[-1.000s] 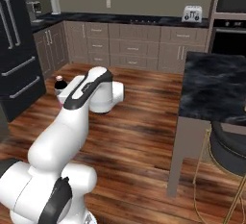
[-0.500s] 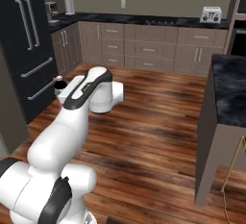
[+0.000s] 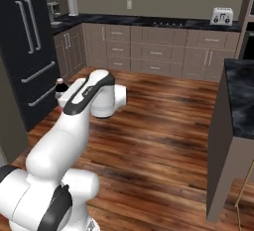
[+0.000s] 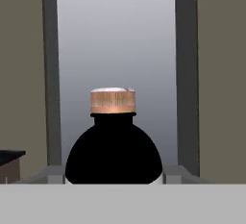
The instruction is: Place the large bottle from the dining counter next to the other large bottle outside the sink, and place the small bottle from the dining counter next to the other small bottle inside the sink.
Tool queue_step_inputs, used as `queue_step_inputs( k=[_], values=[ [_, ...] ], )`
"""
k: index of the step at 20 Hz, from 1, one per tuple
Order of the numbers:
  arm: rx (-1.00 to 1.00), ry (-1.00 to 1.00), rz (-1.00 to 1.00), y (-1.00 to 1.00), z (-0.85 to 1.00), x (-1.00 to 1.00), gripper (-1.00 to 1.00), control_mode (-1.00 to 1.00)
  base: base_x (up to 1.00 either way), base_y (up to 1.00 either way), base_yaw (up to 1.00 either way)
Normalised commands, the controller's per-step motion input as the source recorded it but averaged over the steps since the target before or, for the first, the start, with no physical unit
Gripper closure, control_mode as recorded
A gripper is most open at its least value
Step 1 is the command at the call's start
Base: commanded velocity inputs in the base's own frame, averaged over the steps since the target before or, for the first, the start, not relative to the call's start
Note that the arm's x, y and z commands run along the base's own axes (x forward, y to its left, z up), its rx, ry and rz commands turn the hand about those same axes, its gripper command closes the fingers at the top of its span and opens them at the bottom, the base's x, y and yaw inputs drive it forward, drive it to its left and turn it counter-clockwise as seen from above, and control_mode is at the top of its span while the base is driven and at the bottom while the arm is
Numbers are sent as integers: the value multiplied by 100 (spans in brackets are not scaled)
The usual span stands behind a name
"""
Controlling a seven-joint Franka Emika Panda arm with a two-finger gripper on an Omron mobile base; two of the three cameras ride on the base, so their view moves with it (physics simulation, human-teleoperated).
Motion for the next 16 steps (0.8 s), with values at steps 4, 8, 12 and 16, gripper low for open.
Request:
queue_step_inputs(
  k=[4,8,12,16],
  values=[
    [0,0,0,0,0,0,100,100,69,7,0],
    [0,0,0,0,0,0,100,100,76,8,0],
    [0,0,0,0,0,0,100,100,76,9,0],
    [0,0,0,0,0,0,100,100,75,10,0]
  ],
)
